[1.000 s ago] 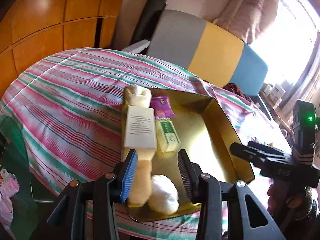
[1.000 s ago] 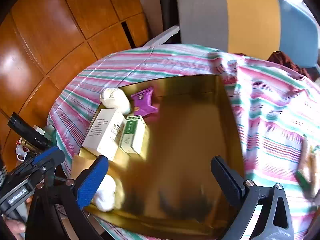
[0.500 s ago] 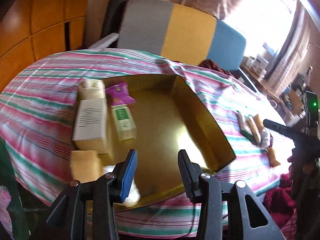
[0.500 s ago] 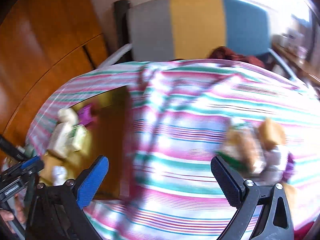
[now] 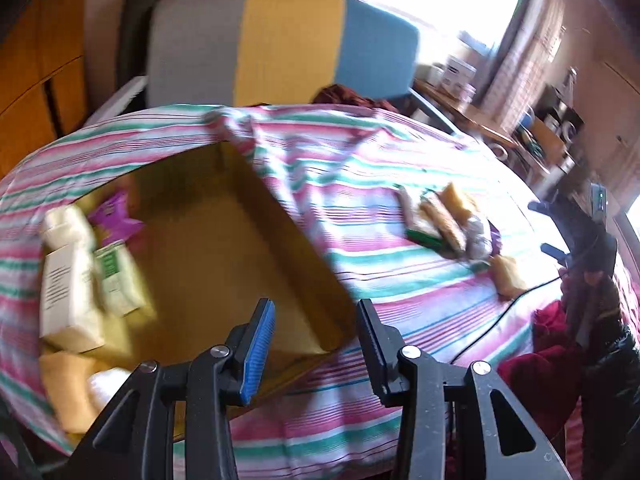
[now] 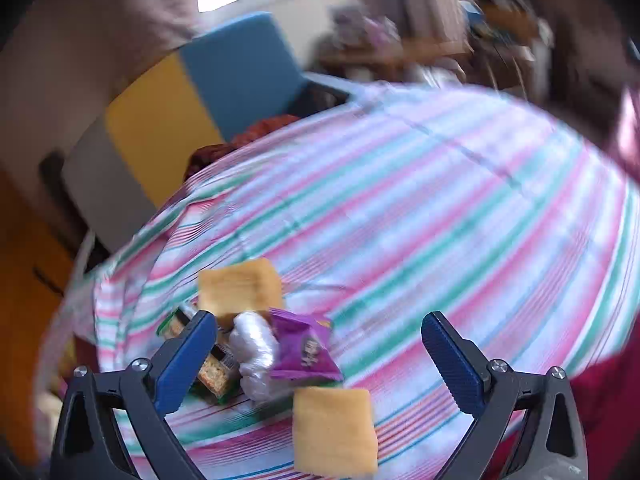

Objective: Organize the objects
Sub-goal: 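Move both tools back to the items and grasp a cracker packet with the left tool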

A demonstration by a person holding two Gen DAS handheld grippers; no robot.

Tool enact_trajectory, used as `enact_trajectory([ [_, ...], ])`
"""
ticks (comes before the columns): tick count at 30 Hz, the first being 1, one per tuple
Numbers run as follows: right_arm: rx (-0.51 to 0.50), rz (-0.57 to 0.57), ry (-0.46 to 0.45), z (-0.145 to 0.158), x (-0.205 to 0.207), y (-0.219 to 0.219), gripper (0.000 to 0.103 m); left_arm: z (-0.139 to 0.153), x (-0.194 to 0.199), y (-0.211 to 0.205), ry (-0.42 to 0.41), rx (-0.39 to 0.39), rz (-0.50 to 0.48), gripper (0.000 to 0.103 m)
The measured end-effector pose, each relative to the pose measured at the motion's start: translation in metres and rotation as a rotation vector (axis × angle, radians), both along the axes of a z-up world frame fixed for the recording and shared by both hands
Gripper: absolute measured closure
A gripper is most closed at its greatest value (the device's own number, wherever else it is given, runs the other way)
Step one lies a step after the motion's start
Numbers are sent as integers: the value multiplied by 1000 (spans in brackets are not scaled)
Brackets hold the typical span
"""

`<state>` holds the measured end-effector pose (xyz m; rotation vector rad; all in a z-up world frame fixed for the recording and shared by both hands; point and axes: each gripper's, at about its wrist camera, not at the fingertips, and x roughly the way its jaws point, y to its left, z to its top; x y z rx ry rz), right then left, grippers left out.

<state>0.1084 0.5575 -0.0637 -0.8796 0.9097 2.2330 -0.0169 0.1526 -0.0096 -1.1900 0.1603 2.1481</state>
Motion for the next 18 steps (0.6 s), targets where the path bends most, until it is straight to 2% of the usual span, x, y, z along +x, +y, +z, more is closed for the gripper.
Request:
enact_trajectory([
  [1, -54, -24, 49, -2, 6, 8, 0, -2, 1, 12, -14, 3, -21, 61],
  [2, -61, -41, 63, -2, 9, 11, 0, -3, 2, 21, -23, 2, -37, 61],
  [9, -111, -23, 109, -2, 10, 13, 0, -10, 8, 93, -54, -35, -142, 61],
  [12, -144, -15, 131, -5, 12, 13, 0, -20, 3, 125, -47, -87, -171, 61],
  [15, -169, -6, 145, -7, 13, 12, 0, -33, -10, 151, -86, -113, -172, 61],
  [18, -185, 9, 153, -9, 12, 11, 0, -42, -22, 174, -165, -86, -163, 61],
])
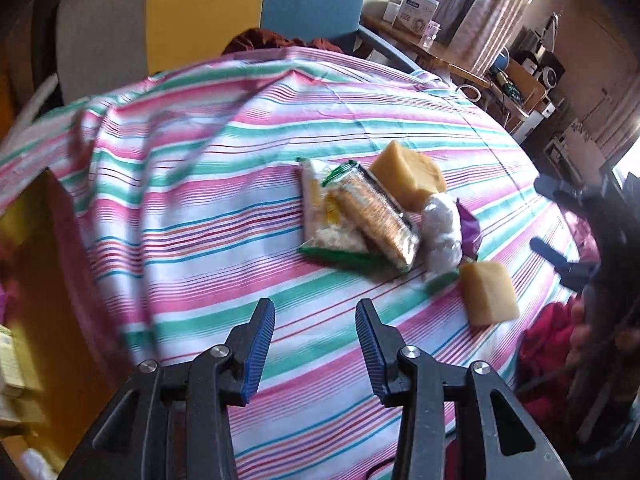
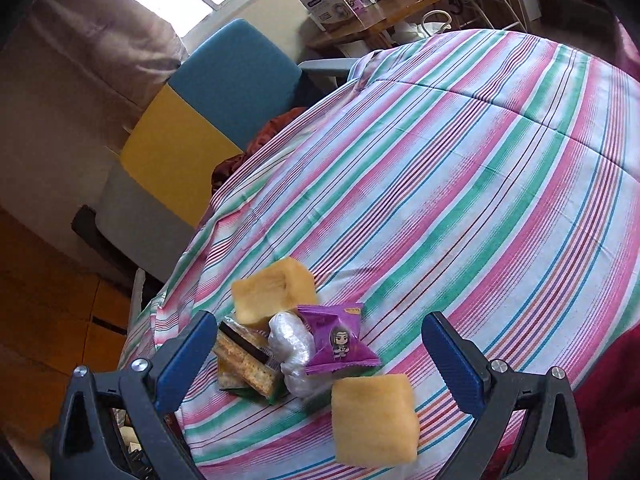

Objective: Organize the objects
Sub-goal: 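Move both tools back to the items and grasp a cracker packet with the left tool, then lift the clear-wrapped cracker packet off the cloth with the left tool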

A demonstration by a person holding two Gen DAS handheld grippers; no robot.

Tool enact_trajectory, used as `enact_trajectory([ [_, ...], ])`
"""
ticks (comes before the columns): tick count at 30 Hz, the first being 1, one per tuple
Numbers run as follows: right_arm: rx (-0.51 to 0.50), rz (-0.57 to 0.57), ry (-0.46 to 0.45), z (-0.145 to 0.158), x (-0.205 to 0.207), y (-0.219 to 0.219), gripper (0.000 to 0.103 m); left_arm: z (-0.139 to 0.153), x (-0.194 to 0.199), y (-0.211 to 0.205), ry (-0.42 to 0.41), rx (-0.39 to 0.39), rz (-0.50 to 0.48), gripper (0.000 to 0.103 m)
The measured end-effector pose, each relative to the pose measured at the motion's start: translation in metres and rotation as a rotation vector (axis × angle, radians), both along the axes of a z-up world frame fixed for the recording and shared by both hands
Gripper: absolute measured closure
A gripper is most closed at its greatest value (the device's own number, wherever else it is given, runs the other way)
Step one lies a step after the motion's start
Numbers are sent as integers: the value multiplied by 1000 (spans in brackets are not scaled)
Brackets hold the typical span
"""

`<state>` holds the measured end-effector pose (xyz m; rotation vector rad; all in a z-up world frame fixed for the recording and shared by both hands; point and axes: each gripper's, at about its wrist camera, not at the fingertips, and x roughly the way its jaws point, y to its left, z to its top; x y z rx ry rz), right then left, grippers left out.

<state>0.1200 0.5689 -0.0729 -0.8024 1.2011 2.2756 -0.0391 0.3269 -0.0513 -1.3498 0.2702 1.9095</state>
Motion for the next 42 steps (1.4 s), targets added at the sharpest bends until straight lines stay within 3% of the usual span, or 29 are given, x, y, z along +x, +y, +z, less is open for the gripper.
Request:
enact_trajectory([
  [7, -35, 33, 12, -4, -4, 0, 0, -8, -6, 53, -66, 12, -16, 61],
  [15, -84, 57, 35, -8, -6, 2, 0, -25, -32, 110, -24, -99, 50, 61],
  [24, -133, 78, 43, -15, -10, 4, 0, -30, -40, 153, 128, -210, 16, 56],
  [29, -155, 64, 48, -19, -8, 7, 0, -37, -11, 144, 290, -248, -158, 55],
  [32, -161, 65, 46, -20, -7, 8, 0, -36, -1, 115, 303, -234, -183, 55],
  [42, -145, 57, 23, -19, -7, 8, 0, -32, 6, 18, 82, -69, -109, 56],
])
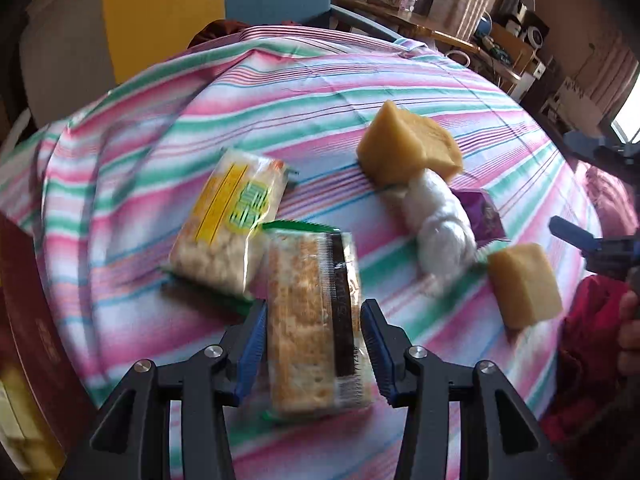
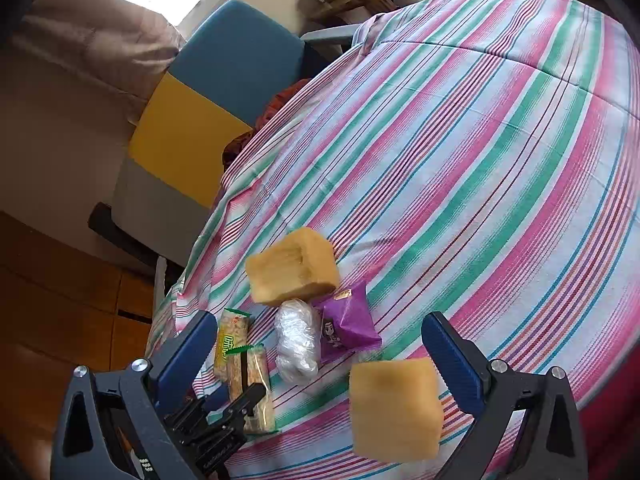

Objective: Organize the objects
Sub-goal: 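Lift the clear-wrapped cracker packet off the cloth with the left tool, then grasp a yellow sponge with the right tool while the left tool holds the crackers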

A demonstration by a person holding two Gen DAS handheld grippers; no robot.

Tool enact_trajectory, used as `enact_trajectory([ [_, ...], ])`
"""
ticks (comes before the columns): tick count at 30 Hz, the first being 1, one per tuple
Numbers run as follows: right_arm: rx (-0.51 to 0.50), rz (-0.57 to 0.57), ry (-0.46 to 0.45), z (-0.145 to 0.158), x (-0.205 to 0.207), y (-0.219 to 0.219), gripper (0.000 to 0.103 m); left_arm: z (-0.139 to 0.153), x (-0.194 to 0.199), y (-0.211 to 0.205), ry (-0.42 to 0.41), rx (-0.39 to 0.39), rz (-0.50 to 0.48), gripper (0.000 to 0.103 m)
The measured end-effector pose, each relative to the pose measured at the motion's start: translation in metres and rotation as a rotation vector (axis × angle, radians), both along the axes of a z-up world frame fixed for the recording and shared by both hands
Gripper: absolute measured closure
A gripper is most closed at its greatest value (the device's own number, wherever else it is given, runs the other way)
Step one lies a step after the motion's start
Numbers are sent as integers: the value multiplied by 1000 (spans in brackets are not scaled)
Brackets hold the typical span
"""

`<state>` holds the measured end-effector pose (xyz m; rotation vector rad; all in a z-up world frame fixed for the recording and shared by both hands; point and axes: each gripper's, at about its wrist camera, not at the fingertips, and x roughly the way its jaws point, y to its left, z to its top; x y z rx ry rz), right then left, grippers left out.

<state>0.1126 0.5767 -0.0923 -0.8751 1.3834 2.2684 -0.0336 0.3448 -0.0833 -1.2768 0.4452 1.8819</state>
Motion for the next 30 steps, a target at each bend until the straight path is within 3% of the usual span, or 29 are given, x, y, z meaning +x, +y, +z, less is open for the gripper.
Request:
enact_trajectory([
  [7, 4, -9, -20, -1, 1, 1, 0, 15, 14, -20, -17, 49, -18, 56],
  [12, 8, -15, -28, -1, 2, 1, 0, 6, 16, 7, 69, -39, -75, 53],
  [17, 4, -21, -30, -1, 2, 2, 0, -12, 11, 26, 46, -94, -66, 49],
  [21, -2, -23, -34, -3, 1, 4, 0, -15, 23, 18, 102, -63, -62, 53],
  [30, -9, -10, -36, -4, -1, 4, 0, -13, 55, -31, 108, 33, -72, 53],
])
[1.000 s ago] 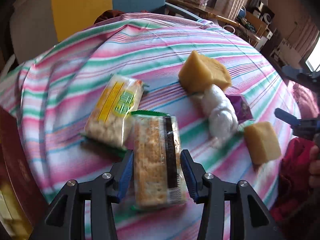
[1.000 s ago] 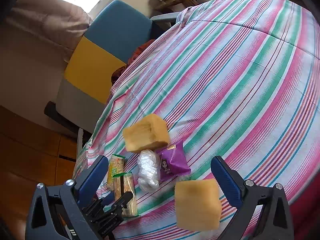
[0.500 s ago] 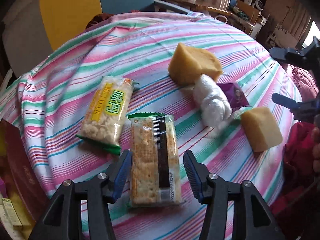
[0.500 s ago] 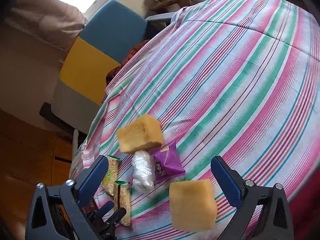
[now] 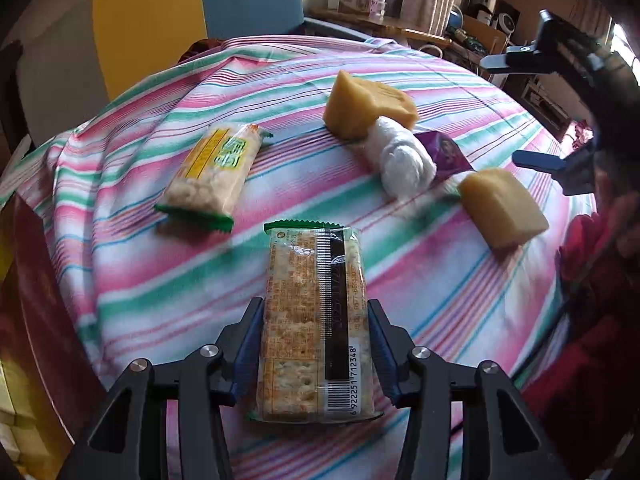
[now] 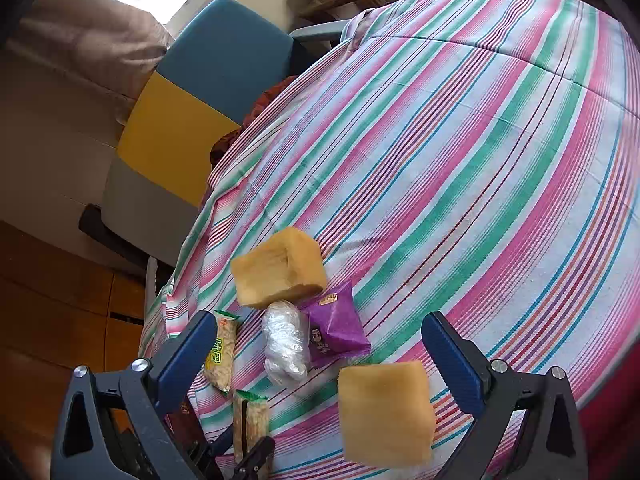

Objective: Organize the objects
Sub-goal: 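Grasp a yellow sponge with the right tool while the left tool holds the crackers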

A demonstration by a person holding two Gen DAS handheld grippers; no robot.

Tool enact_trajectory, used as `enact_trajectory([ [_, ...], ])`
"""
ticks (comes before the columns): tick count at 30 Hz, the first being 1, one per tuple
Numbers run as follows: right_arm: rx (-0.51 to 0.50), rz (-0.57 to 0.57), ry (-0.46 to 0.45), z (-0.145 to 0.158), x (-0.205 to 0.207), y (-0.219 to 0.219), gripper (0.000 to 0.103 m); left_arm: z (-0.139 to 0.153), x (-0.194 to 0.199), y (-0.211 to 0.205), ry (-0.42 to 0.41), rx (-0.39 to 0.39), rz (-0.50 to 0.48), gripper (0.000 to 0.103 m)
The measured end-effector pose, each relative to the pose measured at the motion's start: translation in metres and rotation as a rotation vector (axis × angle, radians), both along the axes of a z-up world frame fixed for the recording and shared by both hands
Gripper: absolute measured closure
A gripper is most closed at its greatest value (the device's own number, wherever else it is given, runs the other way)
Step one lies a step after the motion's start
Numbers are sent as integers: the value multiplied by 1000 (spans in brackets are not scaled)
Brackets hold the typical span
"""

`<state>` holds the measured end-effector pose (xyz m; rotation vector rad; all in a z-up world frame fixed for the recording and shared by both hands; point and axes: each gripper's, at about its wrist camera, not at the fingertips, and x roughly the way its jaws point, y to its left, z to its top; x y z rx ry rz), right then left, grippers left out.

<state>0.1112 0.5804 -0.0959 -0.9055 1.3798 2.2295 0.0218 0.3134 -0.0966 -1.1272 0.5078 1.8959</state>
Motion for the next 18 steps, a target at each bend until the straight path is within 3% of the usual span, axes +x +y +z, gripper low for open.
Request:
enact_trajectory([
  [11, 15, 36, -83, -6, -10, -6, 0, -3, 5, -21, 10, 60, -6, 53],
  [18, 56, 77, -184, -13, -22, -15, 0, -5, 3, -25, -13, 81, -16, 53],
])
